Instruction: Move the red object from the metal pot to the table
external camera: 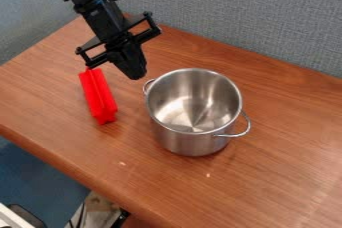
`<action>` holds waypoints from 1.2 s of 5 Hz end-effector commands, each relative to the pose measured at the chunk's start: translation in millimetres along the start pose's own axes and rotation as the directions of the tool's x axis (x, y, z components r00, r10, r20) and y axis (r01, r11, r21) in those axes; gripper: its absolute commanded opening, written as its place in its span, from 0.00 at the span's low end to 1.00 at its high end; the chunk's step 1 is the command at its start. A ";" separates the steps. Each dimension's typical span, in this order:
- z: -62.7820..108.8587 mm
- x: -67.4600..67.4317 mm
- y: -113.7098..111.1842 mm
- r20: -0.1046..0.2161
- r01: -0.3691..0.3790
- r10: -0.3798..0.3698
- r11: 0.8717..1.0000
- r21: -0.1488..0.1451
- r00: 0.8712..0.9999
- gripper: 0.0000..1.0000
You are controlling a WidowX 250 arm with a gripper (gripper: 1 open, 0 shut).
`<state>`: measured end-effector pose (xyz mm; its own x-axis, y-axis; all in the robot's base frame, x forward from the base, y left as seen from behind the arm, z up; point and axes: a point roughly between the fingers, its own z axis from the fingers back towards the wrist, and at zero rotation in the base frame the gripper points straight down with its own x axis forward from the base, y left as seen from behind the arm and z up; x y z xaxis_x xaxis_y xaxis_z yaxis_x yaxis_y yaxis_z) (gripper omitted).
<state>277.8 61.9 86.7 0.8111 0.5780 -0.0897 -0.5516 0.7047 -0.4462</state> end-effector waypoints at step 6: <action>23.3 46.0 20.9 0.010 -0.111 0.111 0.992 0.054 0.994 0.00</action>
<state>299.9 108.0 85.9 0.7440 0.6490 -0.1590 -0.6520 0.6530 -0.3854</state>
